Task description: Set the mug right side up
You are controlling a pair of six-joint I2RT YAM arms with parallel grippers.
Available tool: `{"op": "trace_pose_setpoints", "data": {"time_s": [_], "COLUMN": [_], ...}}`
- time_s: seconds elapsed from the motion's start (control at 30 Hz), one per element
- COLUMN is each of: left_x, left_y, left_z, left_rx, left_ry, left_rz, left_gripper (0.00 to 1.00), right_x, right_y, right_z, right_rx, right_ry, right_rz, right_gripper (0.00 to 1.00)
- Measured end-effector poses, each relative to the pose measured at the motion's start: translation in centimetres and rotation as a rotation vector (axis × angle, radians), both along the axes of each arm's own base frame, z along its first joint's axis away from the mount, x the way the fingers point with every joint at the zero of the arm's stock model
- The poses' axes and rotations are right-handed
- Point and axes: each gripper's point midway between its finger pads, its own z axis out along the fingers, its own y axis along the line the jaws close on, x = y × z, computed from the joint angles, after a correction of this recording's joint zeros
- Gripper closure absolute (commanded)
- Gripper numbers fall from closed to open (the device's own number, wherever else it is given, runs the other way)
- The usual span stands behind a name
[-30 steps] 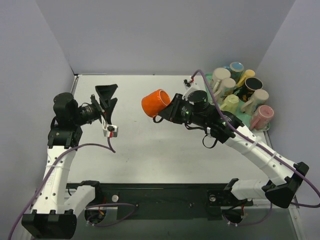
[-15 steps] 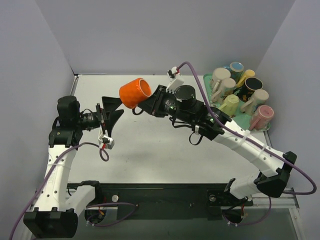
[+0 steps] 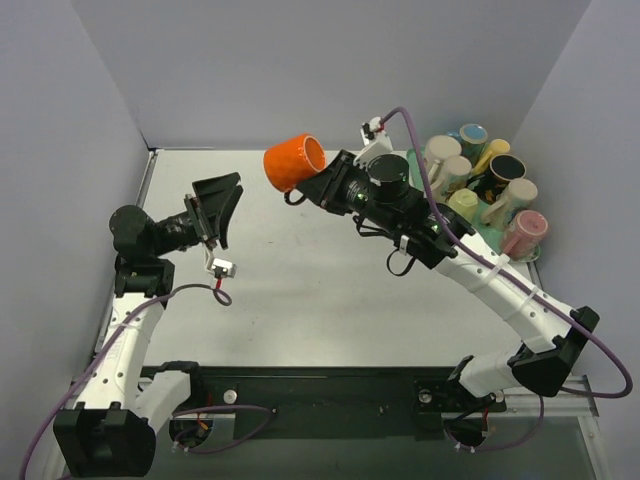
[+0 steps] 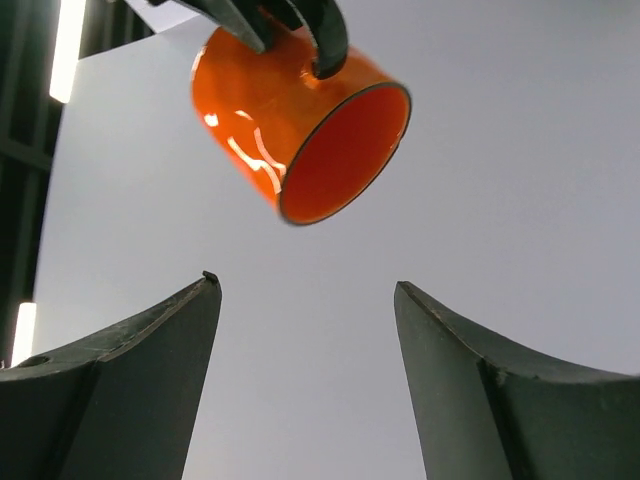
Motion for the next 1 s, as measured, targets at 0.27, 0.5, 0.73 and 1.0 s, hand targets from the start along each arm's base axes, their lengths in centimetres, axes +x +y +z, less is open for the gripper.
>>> {"op": "trace_pose_setpoints", "data": {"time_s": [0.27, 0.5, 0.73, 1.0], "left_x": [-1.7, -2.1, -1.3, -1.1], "left_y": [-0.6, -0.5, -0.3, -0.4], "left_z": [3.4, 4.6, 3.7, 3.1], "left_rx": [-0.099, -0.129, -0.113, -0.092], "left_ry": [-0.122, -0.154, -0.129, -0.129], "left_rz": [-0.036, -0.024, 0.004, 0.009], "left_gripper": [0.2, 0.2, 0.2, 0.2], "right_x": [0.3, -0.9, -0.7, -2.1], "right_y": [-0.1, 2.5, 2.1, 1.7], "right_z": [0.1, -1.1, -0.9, 0.9], "right_rx": [0.007, 0.014, -0.002, 0.024], "right_ry": [0.005, 0.041, 0.023, -0.006], "right_rz": [-0.016, 0.067, 0.047, 0.06], "right_gripper": [1.0, 1.0, 1.0, 1.0]}}
